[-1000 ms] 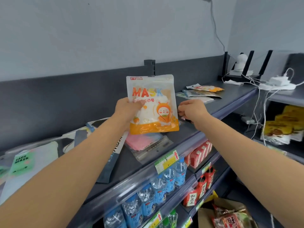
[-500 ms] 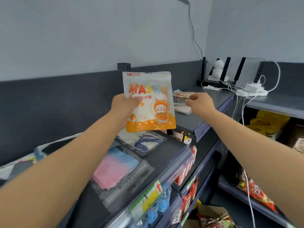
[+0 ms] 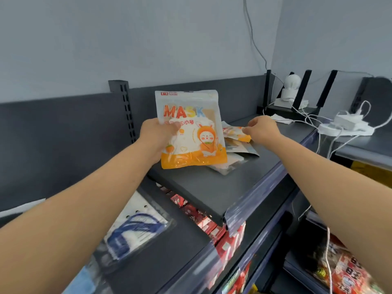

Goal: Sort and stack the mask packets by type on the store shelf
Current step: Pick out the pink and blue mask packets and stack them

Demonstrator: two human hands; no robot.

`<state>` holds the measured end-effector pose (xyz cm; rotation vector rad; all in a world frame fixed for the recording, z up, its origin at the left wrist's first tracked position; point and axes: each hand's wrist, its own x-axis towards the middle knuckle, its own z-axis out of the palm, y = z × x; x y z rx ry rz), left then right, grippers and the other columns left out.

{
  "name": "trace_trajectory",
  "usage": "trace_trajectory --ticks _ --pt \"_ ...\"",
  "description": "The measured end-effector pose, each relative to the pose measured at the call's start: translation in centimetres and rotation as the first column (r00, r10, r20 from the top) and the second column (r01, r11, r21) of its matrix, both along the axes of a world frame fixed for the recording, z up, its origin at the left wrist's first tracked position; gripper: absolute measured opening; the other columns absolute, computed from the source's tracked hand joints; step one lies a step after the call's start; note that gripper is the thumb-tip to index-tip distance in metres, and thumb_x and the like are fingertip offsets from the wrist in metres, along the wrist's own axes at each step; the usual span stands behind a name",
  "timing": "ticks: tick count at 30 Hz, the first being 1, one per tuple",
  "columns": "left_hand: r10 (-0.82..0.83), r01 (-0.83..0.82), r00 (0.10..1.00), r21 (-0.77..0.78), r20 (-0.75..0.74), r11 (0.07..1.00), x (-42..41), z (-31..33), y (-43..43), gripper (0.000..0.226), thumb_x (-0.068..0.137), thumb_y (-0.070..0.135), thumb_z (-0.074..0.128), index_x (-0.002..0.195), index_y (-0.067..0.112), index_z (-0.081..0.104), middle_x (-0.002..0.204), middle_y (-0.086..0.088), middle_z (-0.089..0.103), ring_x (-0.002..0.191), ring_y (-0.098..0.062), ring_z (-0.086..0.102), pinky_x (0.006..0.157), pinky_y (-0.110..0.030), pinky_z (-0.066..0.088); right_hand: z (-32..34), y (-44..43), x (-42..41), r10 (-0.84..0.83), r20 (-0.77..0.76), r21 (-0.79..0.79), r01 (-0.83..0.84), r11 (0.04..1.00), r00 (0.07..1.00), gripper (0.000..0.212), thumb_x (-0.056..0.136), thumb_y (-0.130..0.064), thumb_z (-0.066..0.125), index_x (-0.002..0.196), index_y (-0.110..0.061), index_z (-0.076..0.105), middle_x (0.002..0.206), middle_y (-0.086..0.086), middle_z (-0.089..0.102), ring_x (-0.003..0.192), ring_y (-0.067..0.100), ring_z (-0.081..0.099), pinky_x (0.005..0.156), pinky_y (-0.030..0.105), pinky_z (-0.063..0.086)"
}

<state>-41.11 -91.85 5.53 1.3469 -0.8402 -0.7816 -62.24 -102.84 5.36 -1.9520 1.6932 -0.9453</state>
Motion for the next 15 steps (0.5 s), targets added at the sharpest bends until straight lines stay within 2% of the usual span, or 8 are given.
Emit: trace_trajectory --ticks 4,8,10,13,15 --pt "0.022 -0.021 0.999 0.017 -0.034 1.000 -1.3 -0.3 -3.5 0.014 0.090 0.012 0.064 0.103 0.012 0.064 0.090 -0.001 0.069 0.073 -0.015 0.067 0.041 -0.021 0.051 -0.7 -5.0 -0.5 0.053 -0.077 0.035 -0.050 0.998 0.996 0.046 0.090 -0.016 0.060 0.124 0.014 0.054 0.127 0.028 0.057 0.119 0.041 0.053 0.099 0.051 0.044" --pt "0.052 -0.051 0.999 0.056 -0.014 0.997 -1.9 -0.8 -6.4 0.021 0.089 0.015 0.064 0.110 0.013 0.063 0.101 -0.003 0.071 0.084 -0.018 0.070 0.067 -0.037 0.058 -1.3 -9.4 -0.6 0.105 -0.187 0.090 -0.090 0.992 0.977 0.048 0.090 -0.026 0.061 0.124 0.008 0.055 0.128 0.023 0.059 0.118 0.036 0.055 0.098 0.044 0.046" --pt "0.068 -0.068 0.998 0.069 -0.002 0.995 -1.9 -1.0 -7.4 0.024 0.089 0.016 0.064 0.113 0.013 0.063 0.105 -0.003 0.071 0.088 -0.020 0.070 0.075 -0.041 0.058 -1.7 -11.4 -0.7 0.131 -0.241 0.137 -0.100 0.985 0.962 0.051 0.091 -0.034 0.060 0.125 0.003 0.053 0.130 0.017 0.057 0.120 0.033 0.053 0.099 0.040 0.043" --pt "0.088 -0.088 0.996 0.070 0.005 0.994 -1.8 -1.2 -8.6 0.024 0.089 0.016 0.064 0.113 0.013 0.063 0.106 -0.004 0.071 0.091 -0.021 0.070 0.080 -0.044 0.058 -2.2 -13.8 -0.7 0.175 -0.290 0.206 -0.117 0.971 0.941 0.059 0.090 -0.045 0.058 0.128 -0.001 0.050 0.134 0.015 0.053 0.124 0.033 0.048 0.102 0.038 0.038" --pt "0.101 -0.102 0.995 0.068 0.011 0.992 -1.7 -1.3 -9.2 0.024 0.089 0.017 0.064 0.113 0.013 0.063 0.106 -0.004 0.071 0.090 -0.021 0.070 0.076 -0.041 0.059 -2.5 -14.8 -0.5 0.204 -0.307 0.257 -0.125 0.958 0.930 0.065 0.088 -0.053 0.056 0.125 -0.001 0.052 0.130 0.015 0.055 0.119 0.033 0.050 0.092 0.035 0.040"
